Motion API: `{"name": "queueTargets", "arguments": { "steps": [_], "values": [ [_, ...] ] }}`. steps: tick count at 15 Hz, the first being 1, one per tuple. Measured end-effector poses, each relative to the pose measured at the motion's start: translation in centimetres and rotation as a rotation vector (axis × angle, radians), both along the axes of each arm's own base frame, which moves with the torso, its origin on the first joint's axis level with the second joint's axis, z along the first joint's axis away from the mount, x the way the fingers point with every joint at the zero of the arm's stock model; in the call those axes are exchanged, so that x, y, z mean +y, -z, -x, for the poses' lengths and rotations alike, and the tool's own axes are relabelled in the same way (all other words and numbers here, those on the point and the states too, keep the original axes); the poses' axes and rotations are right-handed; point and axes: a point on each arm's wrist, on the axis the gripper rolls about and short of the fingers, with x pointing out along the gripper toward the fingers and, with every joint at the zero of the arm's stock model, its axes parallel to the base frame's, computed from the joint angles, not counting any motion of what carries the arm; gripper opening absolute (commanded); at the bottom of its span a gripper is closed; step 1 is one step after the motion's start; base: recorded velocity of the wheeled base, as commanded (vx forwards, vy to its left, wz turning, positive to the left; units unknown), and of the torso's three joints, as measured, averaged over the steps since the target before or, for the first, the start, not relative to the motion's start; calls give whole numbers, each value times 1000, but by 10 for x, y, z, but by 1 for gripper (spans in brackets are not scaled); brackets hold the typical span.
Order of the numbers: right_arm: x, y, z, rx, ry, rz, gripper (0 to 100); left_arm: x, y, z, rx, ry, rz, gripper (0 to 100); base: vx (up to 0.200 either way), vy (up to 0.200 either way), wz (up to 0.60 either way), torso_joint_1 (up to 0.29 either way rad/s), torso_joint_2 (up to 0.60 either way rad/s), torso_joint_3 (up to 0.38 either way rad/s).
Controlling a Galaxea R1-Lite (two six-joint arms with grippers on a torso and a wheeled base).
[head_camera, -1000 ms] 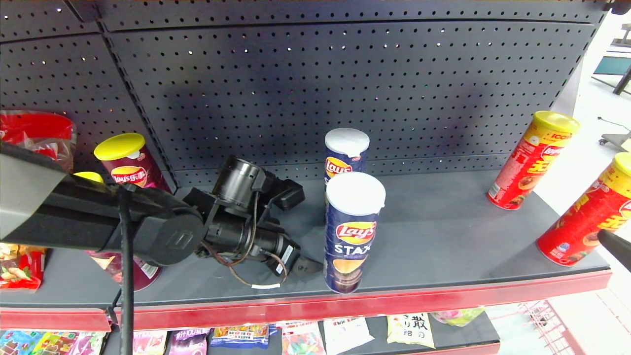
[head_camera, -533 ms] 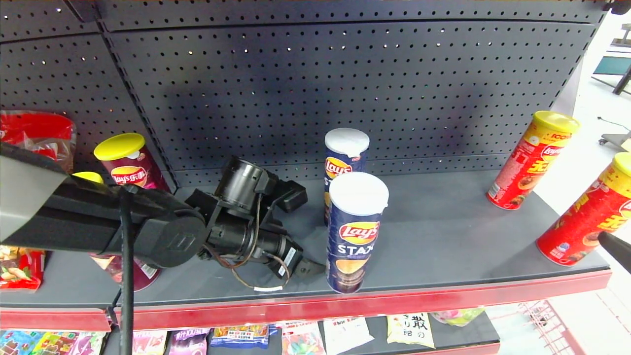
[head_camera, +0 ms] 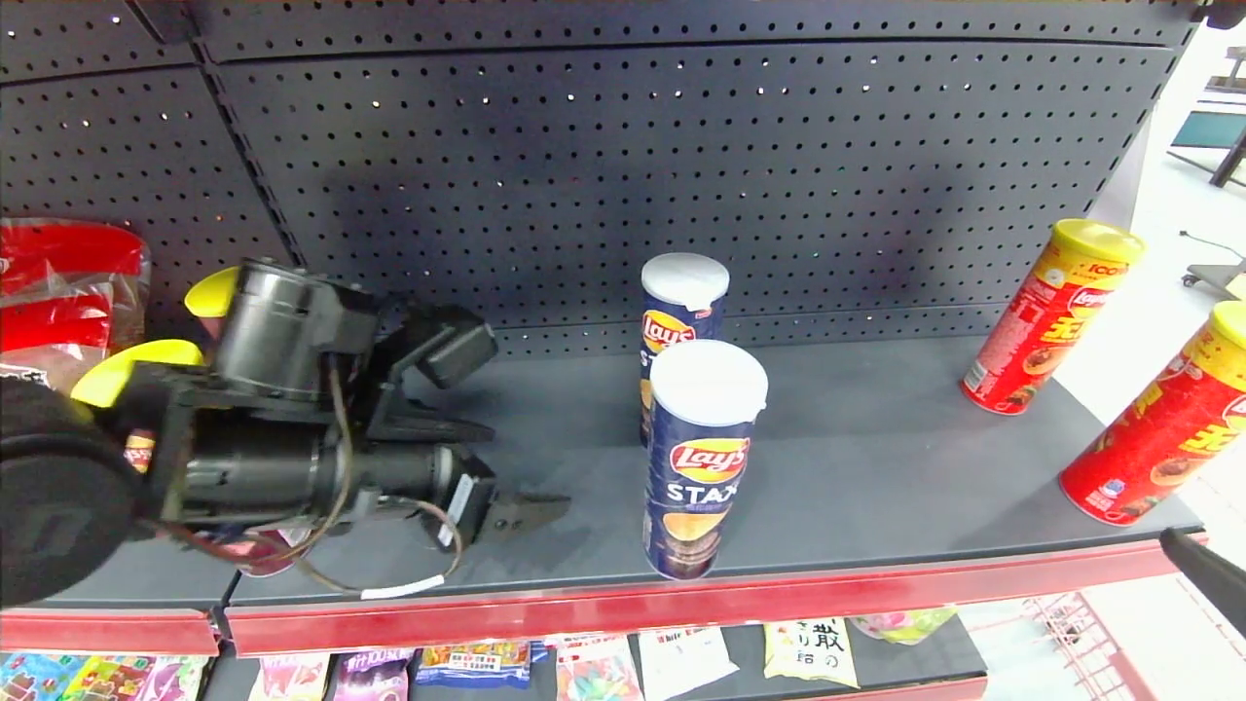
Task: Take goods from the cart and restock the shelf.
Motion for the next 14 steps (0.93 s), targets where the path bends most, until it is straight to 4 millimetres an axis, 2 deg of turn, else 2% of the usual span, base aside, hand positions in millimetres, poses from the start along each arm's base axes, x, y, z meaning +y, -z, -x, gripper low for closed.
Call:
{"name": "queueTargets", "arguments": {
  "steps": [3,6,8,9,11,13,14],
  "values": [
    [-1,15,8,17,1,2,100,44,-23,62,-108,-72,32,100,0,0,0,0,0,0],
    [-2,30,16,29,47,4,100,96,-24,139,-153,-230,59,100,0,0,0,0,0,0],
    [-5,37,19,37,144,7,100,123,-6,188,-111,-417,76,100,0,0,0,0,0,0],
    [-6,43,21,45,171,10,100,132,11,207,-89,-556,77,100,0,0,0,0,0,0],
    [-7,56,30,110,201,26,100,138,42,229,-71,-767,61,100,0,0,0,0,0,0],
    [-8,78,46,322,242,63,100,139,67,241,-51,-874,43,100,0,0,0,0,0,0],
    [-9,82,56,367,263,68,100,139,74,244,-49,-916,44,100,0,0,0,0,0,0]
  ]
}}
